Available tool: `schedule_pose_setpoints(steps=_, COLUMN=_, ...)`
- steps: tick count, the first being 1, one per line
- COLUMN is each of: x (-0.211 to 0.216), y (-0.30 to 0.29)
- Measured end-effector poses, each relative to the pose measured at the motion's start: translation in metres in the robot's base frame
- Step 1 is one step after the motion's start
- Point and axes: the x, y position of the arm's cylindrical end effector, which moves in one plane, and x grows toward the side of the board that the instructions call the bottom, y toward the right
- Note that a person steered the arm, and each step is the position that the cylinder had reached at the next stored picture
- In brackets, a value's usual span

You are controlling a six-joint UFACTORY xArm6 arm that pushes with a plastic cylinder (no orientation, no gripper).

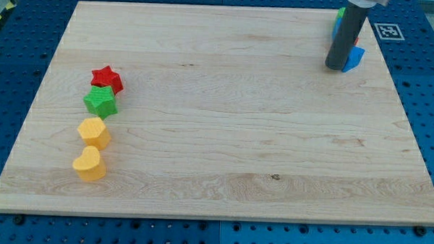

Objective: Push the red star below the blue triangle

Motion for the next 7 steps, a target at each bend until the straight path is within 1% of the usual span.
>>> schedule_pose_setpoints(steps=1, x=0.000, y=-0.001)
schedule_pose_setpoints(steps=2, x=0.013, y=-0.038)
schedule_pose_setpoints(steps=3, x=0.028, y=-0.124)
schedule_pose_setpoints(steps=5, x=0.011, y=-0.349)
schedule_pose_setpoints(steps=6, x=0.010, y=-0.448)
schedule_pose_setpoints(steps=7, x=0.027, y=-0.481)
